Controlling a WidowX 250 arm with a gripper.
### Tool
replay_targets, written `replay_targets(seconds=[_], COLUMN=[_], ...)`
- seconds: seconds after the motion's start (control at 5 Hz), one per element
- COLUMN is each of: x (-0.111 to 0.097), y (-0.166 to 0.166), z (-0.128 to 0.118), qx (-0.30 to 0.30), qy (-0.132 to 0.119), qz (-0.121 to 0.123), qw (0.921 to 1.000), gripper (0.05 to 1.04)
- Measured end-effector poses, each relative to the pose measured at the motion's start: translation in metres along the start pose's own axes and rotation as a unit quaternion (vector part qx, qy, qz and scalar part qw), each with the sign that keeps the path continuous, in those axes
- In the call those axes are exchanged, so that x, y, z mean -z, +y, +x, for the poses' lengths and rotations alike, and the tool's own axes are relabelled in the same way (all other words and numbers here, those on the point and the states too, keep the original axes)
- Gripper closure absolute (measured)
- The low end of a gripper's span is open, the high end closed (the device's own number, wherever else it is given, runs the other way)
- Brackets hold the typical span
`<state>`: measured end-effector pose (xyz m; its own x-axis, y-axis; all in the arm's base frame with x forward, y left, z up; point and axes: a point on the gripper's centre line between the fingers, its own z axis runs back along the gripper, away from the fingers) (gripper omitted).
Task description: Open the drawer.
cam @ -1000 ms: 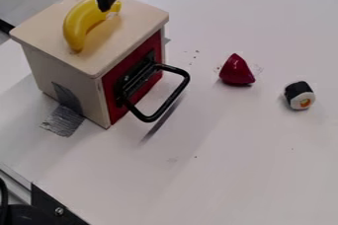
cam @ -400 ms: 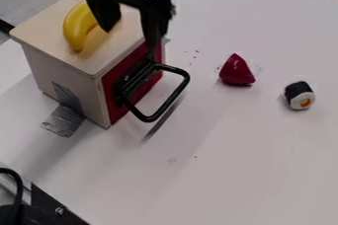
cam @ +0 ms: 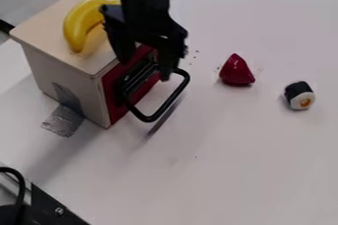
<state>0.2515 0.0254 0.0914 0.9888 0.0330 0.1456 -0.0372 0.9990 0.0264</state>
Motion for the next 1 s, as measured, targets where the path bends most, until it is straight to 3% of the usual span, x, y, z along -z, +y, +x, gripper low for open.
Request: replay_targets(seconds=[0.4, 1.0], x=[0.022, 0.066], y=[-0.022, -0.015], z=[0.004, 0.003], qx=[0.038, 0.062], qy=[0.013, 0.039], qz=[-0.001, 0.035], qw=[0.9992, 0.9967], gripper=[0.085, 0.085])
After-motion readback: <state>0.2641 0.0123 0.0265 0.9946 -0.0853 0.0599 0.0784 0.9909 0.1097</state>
